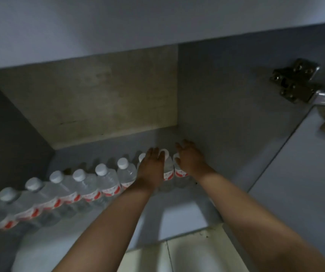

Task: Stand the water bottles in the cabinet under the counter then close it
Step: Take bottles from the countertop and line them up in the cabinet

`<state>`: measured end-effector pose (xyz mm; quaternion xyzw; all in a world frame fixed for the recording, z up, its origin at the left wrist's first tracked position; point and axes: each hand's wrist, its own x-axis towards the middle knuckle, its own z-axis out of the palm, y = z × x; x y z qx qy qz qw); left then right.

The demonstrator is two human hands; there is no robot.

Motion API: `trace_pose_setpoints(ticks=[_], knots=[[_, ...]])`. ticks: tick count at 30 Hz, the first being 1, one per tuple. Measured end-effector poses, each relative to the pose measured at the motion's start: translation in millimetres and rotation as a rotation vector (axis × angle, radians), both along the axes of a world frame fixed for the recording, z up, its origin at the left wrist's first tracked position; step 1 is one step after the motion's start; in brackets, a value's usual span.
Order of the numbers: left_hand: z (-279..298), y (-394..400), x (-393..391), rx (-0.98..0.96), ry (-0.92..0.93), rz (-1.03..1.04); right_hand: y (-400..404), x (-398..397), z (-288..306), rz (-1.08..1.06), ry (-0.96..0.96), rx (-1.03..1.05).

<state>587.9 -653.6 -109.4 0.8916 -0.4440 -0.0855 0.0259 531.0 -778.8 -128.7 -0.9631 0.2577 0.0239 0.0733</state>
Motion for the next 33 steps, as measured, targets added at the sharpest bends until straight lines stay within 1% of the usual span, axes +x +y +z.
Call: trace_pose_setpoints(ticks=[1, 3, 5, 6, 7, 9, 10, 12, 15, 18, 20, 23, 26, 29, 33], knots=[[3, 9, -3, 0.017, -0.019, 0.001, 6, -5, 5, -0.017, -0.018, -0.015], [16, 31, -14, 0.054, 0.007, 0.033, 24, -15, 25, -0.084, -0.133, -0.076], [33, 58, -27, 0.019, 0.015, 0.107, 44, -28, 48, -0.096, -0.142, -0.047], [46, 73, -35, -0.01, -0.021, 0.16, 56, -37, 60, -0.077, -0.109, -0.013], [59, 88, -41, 0.0, -0.035, 0.203, 68, -46, 74, -0.05, -0.071, -0.021], [87, 119, -58, 0.102, 0.118, 0.239, 93, -64, 102, 0.024, 0.009, -0.06], [103, 135, -66, 0.163, 0.195, 0.265, 107, -72, 116, 0.06, 0.059, -0.041], [143, 165, -83, 0.217, 0.251, 0.317, 135, -91, 147, 0.132, 0.143, -0.034], [208, 206, -110, 0.22, 0.291, 0.377, 178, -116, 198, 0.216, 0.17, -0.008], [277, 242, -127, 0.226, 0.302, 0.449, 216, -124, 262, 0.3, 0.164, 0.021], [318, 263, -130, 0.193, 0.285, 0.503, 239, -122, 304, 0.336, 0.124, 0.024], [367, 295, -128, 0.118, 0.26, 0.567, 273, -107, 351, 0.403, 0.01, 0.001], [403, 331, -119, 0.062, 0.225, 0.598, 310, -87, 391, 0.462, -0.1, 0.008], [440, 370, -105, 0.01, 0.148, 0.61, 346, -69, 427, 0.496, -0.201, -0.004], [483, 419, -77, -0.057, 0.043, 0.66, 375, -39, 469, 0.485, -0.334, 0.0]])
